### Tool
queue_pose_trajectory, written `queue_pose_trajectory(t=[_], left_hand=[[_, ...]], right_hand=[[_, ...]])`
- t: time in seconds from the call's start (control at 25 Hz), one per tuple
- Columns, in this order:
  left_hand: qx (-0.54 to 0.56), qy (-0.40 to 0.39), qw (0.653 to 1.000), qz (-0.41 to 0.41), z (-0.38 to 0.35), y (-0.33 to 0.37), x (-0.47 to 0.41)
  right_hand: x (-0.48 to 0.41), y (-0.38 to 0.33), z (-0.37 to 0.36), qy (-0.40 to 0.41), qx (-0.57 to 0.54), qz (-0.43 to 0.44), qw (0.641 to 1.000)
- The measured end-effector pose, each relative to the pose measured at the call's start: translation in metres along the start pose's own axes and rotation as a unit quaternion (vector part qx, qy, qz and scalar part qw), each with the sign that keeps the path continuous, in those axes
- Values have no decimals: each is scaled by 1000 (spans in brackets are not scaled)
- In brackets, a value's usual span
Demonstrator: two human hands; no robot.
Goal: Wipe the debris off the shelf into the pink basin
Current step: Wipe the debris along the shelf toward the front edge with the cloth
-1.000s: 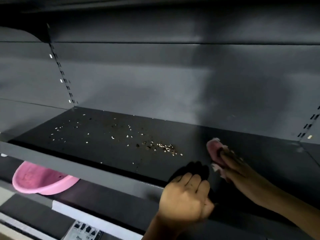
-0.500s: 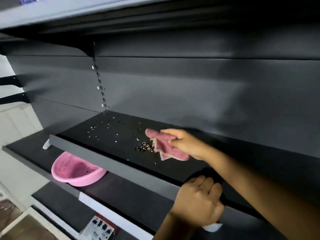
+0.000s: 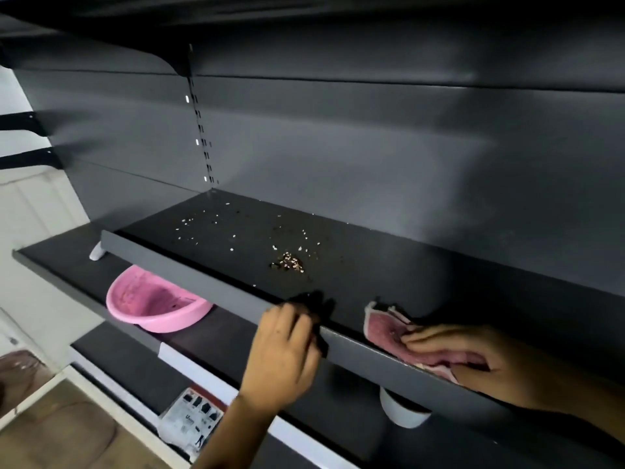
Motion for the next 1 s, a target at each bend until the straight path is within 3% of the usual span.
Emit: queue_pose_trajectory(t=[0.16,0.32,0.48,0.6,0.8,0.88,1.0], left_hand=[[17,39,996,72,2,-39,11],[39,65,990,117,-7,-39,15],[30,52,994,88,-3,-34,14],[31,53,993,97,-6,-34,16],[62,49,992,94,-10,-36,21],[73,37,995,63,-7,-42,25],[39,69,993,92,12,-95,30]], right_hand=[[-41,-24,-21,0,68,80,994],[-136,-55,-45,10,115,143,983],[-217,-60,-21,52,57,60,995],[-198,-60,3,79,70,112,988],[-131,-57,-49,-31,162,199,966],[-137,-62,-58,-29,162,213,963],[-166,-69,-67,-29,167,211,963]])
Point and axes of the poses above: each hand's wrist, its own x-axis away from the middle knuckle, its own z-axis out of the back of the hand, y = z × x, the point moved 9 cm from there along -x, towards the middle knuckle, and after that the axes turned 1 degree about y, right-handed, at the moved point
